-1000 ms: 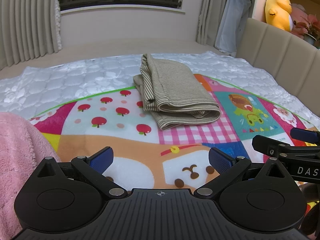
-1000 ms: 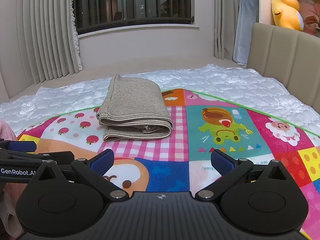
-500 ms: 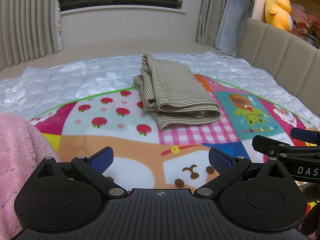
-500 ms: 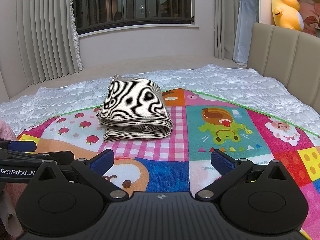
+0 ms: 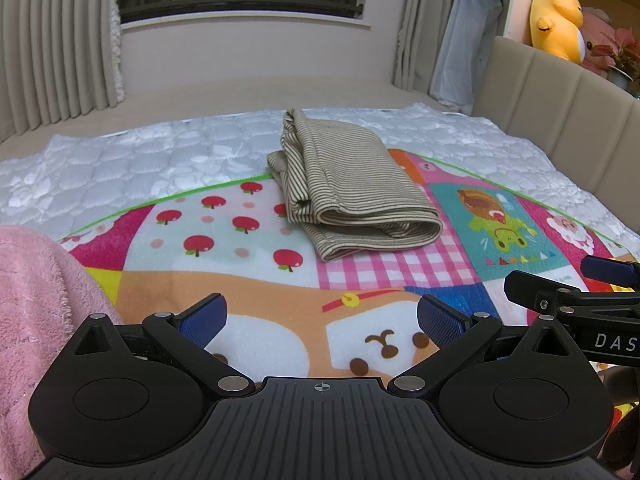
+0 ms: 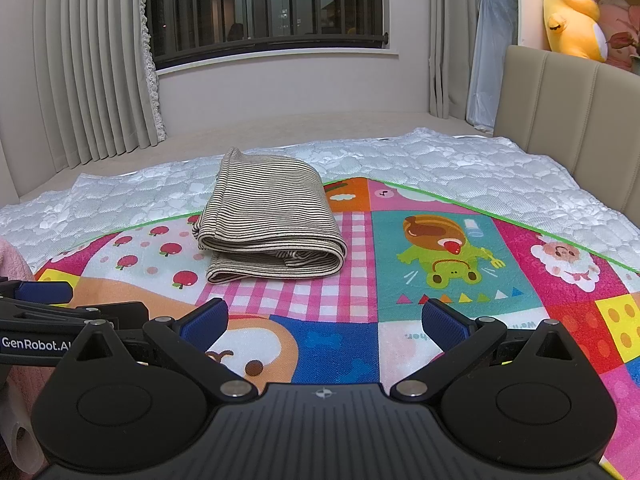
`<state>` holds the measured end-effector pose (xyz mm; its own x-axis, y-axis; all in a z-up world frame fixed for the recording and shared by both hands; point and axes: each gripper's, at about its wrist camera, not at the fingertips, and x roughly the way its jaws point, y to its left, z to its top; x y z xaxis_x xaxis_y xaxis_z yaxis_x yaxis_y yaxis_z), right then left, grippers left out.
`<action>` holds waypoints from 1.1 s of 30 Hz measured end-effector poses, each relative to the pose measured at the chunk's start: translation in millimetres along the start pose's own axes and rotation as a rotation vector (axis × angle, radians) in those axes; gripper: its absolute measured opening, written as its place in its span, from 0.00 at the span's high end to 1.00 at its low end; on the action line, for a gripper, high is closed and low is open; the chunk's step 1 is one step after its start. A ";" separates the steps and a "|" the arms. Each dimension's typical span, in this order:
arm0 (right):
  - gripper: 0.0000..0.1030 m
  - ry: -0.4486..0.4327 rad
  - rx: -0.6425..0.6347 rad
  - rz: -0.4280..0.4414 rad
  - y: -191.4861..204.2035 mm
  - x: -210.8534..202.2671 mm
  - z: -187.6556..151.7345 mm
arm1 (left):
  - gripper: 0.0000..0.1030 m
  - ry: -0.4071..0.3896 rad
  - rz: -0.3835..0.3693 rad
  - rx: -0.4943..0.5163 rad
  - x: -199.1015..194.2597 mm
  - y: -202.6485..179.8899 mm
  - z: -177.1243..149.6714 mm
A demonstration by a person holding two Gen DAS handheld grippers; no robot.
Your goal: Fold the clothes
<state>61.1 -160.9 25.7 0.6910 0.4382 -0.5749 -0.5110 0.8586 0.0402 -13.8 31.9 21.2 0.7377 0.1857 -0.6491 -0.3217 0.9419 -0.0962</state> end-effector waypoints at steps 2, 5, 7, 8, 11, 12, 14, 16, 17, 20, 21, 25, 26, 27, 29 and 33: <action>0.00 0.000 0.000 0.000 -0.1 0.0 -0.1 | 0.00 0.000 0.000 0.000 0.2 0.1 -0.1; 0.00 0.001 0.001 0.001 -0.1 0.3 0.2 | 0.00 0.000 0.000 0.000 0.1 0.0 -0.2; 0.00 0.001 0.001 0.001 0.2 0.1 0.2 | 0.00 0.000 0.000 0.000 0.0 0.0 -0.1; 0.00 0.001 0.001 0.001 0.2 0.1 0.2 | 0.00 -0.001 0.000 0.000 0.1 0.1 -0.1; 0.00 0.001 0.002 0.002 0.2 -0.2 0.4 | 0.00 -0.003 -0.001 0.001 0.3 0.5 -0.1; 0.00 0.001 0.002 0.002 0.2 -0.2 0.5 | 0.00 -0.004 -0.001 0.001 0.3 0.6 -0.1; 0.00 0.001 0.001 0.002 0.1 -0.4 0.4 | 0.00 -0.007 -0.001 -0.001 0.0 0.8 0.0; 0.00 0.002 0.002 0.002 0.1 -0.1 0.4 | 0.00 -0.010 -0.002 -0.002 -0.4 1.2 0.2; 0.00 0.001 0.002 0.002 0.1 -0.2 0.4 | 0.00 -0.010 -0.003 -0.003 -0.5 1.4 0.3; 0.00 0.001 0.001 0.002 0.0 -0.2 0.2 | 0.00 -0.010 -0.003 -0.002 -0.6 1.3 0.6; 0.00 0.001 0.001 0.003 -0.1 -0.2 0.2 | 0.00 -0.011 -0.003 -0.002 -0.7 1.1 0.5; 0.00 0.002 0.001 0.002 0.1 -0.1 0.5 | 0.00 -0.010 -0.003 -0.002 -0.8 1.0 0.5; 0.00 0.002 0.001 0.003 0.1 -0.2 0.4 | 0.00 -0.010 -0.002 -0.002 -0.9 1.0 0.5; 0.00 0.002 0.001 0.003 0.1 -0.3 0.4 | 0.00 -0.010 -0.003 -0.001 -0.9 1.1 0.6; 0.00 0.001 0.001 0.003 0.2 -0.6 0.5 | 0.00 -0.011 -0.002 -0.001 -1.1 0.8 0.5; 0.00 0.004 0.001 0.001 0.0 0.0 0.1 | 0.00 -0.013 -0.004 0.000 -1.2 0.7 0.4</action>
<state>61.2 -160.8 25.8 0.6885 0.4376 -0.5783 -0.5107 0.8587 0.0417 -14.6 32.5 22.2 0.7466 0.1860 -0.6387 -0.3191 0.9426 -0.0986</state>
